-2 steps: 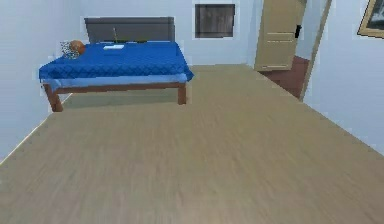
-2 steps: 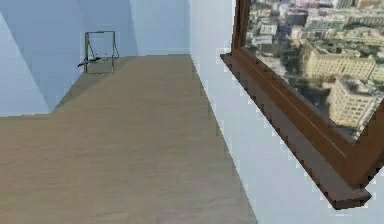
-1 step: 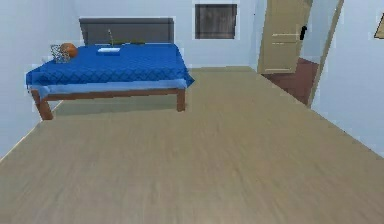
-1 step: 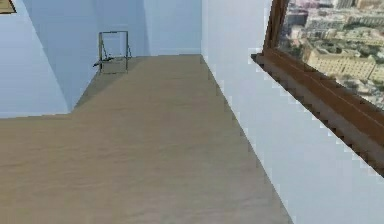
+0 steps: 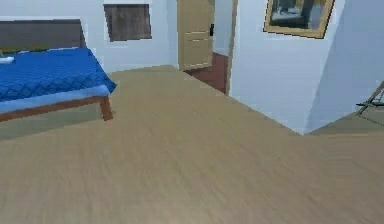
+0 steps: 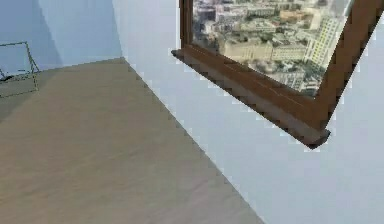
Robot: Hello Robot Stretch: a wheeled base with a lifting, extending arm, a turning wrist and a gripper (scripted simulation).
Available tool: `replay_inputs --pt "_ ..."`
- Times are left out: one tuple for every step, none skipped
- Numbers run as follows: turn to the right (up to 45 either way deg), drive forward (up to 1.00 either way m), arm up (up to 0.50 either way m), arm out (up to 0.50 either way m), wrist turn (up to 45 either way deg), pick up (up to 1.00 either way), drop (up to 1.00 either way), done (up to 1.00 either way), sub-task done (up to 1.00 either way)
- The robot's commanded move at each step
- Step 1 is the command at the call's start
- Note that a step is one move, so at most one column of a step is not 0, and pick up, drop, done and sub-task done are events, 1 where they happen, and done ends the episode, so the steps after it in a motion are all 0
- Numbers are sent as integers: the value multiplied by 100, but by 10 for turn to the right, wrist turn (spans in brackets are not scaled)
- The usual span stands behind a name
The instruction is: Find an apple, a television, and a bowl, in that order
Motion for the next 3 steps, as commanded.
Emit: replay_inputs --pt "0 100 0 0 0 0 0 0 0" --pt "0 100 0 0 0 0 0 0 0" --pt "0 100 0 0 0 0 0 0 0"
